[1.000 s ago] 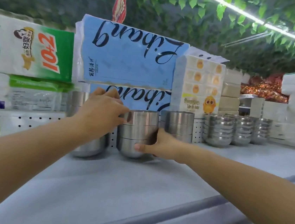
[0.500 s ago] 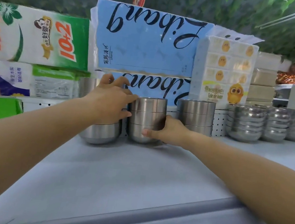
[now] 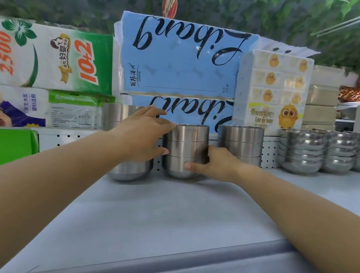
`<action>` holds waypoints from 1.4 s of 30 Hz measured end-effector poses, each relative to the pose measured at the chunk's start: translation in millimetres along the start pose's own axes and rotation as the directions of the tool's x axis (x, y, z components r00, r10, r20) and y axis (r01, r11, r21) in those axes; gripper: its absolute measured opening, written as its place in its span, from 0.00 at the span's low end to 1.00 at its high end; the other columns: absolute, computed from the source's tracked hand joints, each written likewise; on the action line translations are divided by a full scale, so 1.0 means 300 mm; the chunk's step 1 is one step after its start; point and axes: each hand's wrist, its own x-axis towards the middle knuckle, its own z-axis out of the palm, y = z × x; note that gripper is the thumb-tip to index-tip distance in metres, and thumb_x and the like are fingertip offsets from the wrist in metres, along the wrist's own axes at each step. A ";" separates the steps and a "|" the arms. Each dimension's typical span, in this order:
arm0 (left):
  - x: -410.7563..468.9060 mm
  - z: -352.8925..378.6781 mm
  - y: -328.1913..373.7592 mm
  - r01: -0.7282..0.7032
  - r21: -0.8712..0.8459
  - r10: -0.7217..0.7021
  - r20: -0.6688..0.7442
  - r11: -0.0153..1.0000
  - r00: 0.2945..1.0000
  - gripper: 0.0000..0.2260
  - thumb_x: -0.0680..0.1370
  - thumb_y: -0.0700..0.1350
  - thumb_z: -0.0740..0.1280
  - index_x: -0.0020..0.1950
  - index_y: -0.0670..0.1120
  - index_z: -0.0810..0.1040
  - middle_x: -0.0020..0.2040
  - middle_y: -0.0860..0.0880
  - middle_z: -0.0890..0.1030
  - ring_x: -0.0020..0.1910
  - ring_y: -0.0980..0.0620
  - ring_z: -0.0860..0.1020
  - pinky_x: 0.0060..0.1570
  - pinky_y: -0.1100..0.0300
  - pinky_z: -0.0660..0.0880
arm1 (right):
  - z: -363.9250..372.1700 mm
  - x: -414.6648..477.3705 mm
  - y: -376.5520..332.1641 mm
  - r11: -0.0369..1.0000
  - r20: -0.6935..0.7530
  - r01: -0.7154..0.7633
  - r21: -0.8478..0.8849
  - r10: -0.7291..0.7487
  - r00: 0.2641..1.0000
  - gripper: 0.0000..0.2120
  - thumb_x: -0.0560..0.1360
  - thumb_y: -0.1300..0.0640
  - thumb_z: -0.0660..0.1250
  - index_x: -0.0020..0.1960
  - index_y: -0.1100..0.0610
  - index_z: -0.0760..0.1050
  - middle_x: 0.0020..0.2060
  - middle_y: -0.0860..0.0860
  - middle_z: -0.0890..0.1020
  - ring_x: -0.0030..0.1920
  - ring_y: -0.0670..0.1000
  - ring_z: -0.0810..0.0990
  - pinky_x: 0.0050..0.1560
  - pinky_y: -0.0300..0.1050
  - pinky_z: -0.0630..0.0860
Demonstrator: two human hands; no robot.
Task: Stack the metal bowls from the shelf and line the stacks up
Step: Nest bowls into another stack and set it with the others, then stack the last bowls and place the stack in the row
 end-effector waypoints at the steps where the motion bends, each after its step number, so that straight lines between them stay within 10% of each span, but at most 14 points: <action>1: -0.014 -0.002 -0.005 -0.006 -0.040 0.006 -0.012 0.999 1.000 0.32 0.80 0.61 0.62 0.81 0.54 0.58 0.78 0.53 0.64 0.80 0.50 0.51 0.77 0.55 0.41 | -0.006 -0.014 -0.013 0.998 0.018 -0.009 -0.061 0.010 1.000 0.28 0.71 0.32 0.71 0.55 0.55 0.72 0.47 0.48 0.78 0.47 0.48 0.78 0.46 0.42 0.75; 6: -0.124 -0.052 -0.051 0.011 -0.213 -0.021 -0.046 0.977 0.999 0.30 0.77 0.59 0.68 0.77 0.54 0.66 0.76 0.53 0.68 0.78 0.53 0.59 0.75 0.50 0.62 | -0.044 -0.117 -0.113 0.944 0.056 -0.029 -0.329 0.051 0.997 0.25 0.75 0.33 0.68 0.46 0.56 0.71 0.42 0.52 0.77 0.39 0.49 0.75 0.36 0.41 0.71; 11: -0.304 -0.116 -0.155 0.037 -0.302 -0.051 -0.036 0.953 0.998 0.28 0.75 0.58 0.71 0.74 0.55 0.71 0.71 0.54 0.74 0.70 0.50 0.71 0.68 0.49 0.70 | -0.038 -0.218 -0.223 0.957 0.012 0.004 -0.291 -0.001 1.000 0.46 0.68 0.27 0.70 0.73 0.58 0.67 0.59 0.53 0.79 0.58 0.56 0.78 0.59 0.52 0.78; 15: -0.492 -0.167 -0.278 0.097 -0.340 -0.097 0.017 0.935 0.995 0.29 0.75 0.60 0.70 0.75 0.55 0.69 0.71 0.54 0.74 0.68 0.51 0.72 0.67 0.53 0.70 | 0.004 -0.313 -0.391 0.979 -0.002 0.054 -0.194 -0.056 0.998 0.53 0.67 0.28 0.72 0.81 0.55 0.57 0.76 0.53 0.69 0.73 0.56 0.70 0.72 0.53 0.70; 28: -1.294 -0.342 -0.792 0.381 -0.346 -0.353 0.143 0.857 0.925 0.34 0.71 0.63 0.73 0.73 0.53 0.71 0.69 0.53 0.76 0.68 0.51 0.74 0.68 0.49 0.71 | 0.348 -0.457 -1.188 0.961 0.005 0.268 0.072 -0.269 0.963 0.48 0.67 0.34 0.77 0.79 0.50 0.63 0.73 0.49 0.73 0.67 0.51 0.76 0.69 0.50 0.73; 42: -2.013 -0.483 -1.256 0.736 -0.239 -0.736 0.107 0.634 0.669 0.34 0.73 0.62 0.72 0.74 0.49 0.70 0.72 0.50 0.73 0.69 0.48 0.72 0.66 0.51 0.70 | 0.718 -0.393 -2.015 0.817 0.140 0.522 0.244 -0.562 0.815 0.45 0.68 0.37 0.77 0.79 0.51 0.64 0.74 0.46 0.72 0.68 0.49 0.76 0.69 0.48 0.73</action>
